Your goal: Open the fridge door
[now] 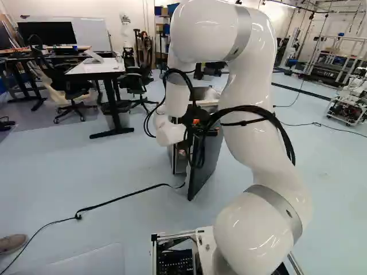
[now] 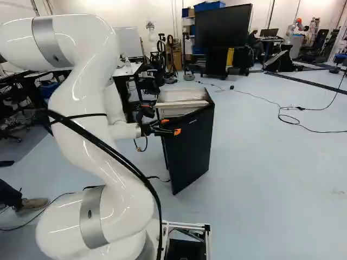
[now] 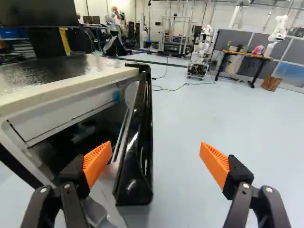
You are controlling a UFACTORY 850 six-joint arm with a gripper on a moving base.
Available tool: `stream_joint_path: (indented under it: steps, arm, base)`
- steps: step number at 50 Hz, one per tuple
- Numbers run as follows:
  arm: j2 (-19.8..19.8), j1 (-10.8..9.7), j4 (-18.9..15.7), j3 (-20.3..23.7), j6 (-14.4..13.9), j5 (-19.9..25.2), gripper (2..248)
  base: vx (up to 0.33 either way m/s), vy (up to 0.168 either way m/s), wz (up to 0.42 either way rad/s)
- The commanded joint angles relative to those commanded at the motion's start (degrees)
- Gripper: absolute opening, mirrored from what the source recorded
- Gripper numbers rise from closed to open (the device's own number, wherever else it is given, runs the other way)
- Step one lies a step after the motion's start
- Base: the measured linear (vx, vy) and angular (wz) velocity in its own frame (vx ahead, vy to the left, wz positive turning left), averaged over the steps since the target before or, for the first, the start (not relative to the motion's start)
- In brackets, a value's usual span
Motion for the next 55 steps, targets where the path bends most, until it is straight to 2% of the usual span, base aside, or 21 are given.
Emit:
stream_joint_path:
  steps: [21,34,42,55]
  arm:
    - [3.51,-0.74,4.81,6.26,0.0,3.39,247]
    - [5.23,-1.9,7.88,9.48,0.0,5.49,247]
    - [5.66,-3.54,9.18,10.31,0.0,6.11,247]
    - [5.11,-7.39,9.43,9.24,0.0,6.21,247]
  base:
    - [0.0,0.0,0.0]
    - [0.0,0.0,0.0]
    - [0.0,0.0,0.0]
    - [0.0,0.0,0.0]
